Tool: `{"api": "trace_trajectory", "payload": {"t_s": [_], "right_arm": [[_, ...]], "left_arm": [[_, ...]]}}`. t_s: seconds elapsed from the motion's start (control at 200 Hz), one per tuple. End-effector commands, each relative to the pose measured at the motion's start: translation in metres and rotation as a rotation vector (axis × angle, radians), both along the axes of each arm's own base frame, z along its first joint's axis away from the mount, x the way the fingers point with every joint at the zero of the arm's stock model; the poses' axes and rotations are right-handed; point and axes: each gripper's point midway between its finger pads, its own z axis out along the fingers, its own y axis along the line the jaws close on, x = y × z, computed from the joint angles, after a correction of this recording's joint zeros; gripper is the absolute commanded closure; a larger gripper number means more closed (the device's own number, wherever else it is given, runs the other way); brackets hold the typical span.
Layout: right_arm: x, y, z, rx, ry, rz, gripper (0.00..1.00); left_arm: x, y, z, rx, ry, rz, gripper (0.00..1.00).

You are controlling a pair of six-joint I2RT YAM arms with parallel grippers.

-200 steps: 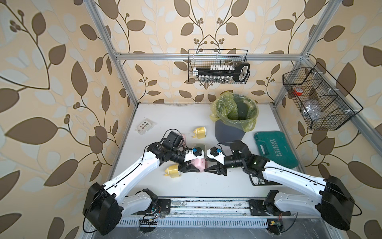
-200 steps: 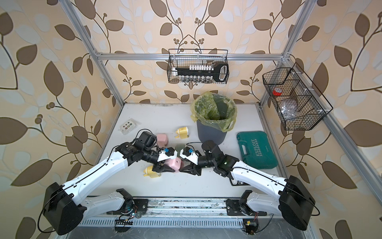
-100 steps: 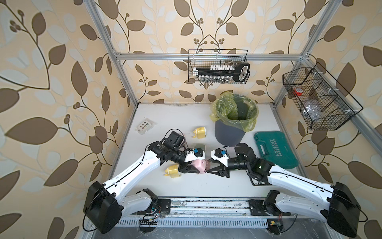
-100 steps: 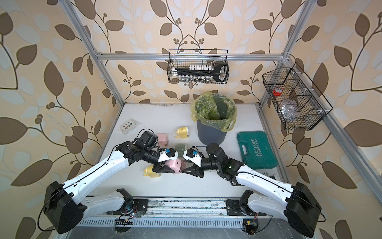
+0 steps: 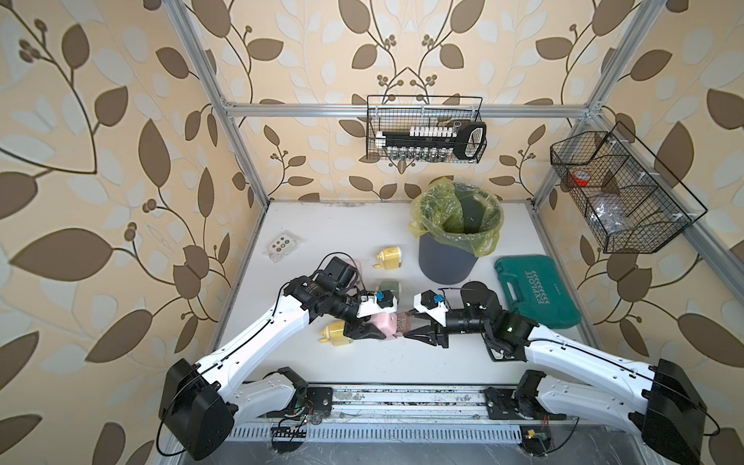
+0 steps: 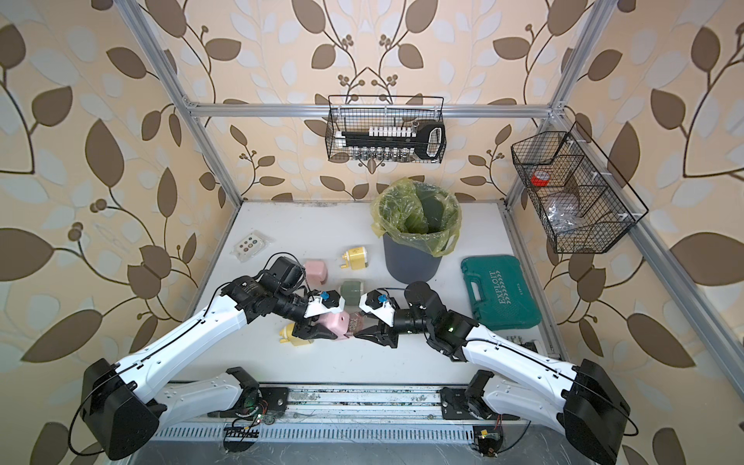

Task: Take out the pencil sharpener tray and clean the shavings
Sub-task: Open the container of the pencil sharpener.

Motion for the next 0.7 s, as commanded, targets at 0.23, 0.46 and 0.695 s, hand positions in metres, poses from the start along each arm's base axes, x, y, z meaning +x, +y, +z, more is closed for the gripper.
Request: {"api": "trace_trajectory", "payload": {"t_s": [0.23, 0.46, 0.695], "right_arm": [[0.003, -0.007, 0.006, 0.026, -0.032, -0.067, 1.0], [0.005, -0.01, 0.008, 0.035, -0.044, -0.095, 1.0], [0.006, -0.011, 0.008, 0.04, -0.044, -0.104, 1.0]], "left_arm": [[-0.009, 0.0, 0.03, -0.055, -0.017, -0.01, 1.0], [-0.009, 0.0, 0.038, -0.08, -0.034, 0.004, 1.0], [-0.009, 0.001, 0.036, -0.083, -0.033, 0.016, 1.0]]}}
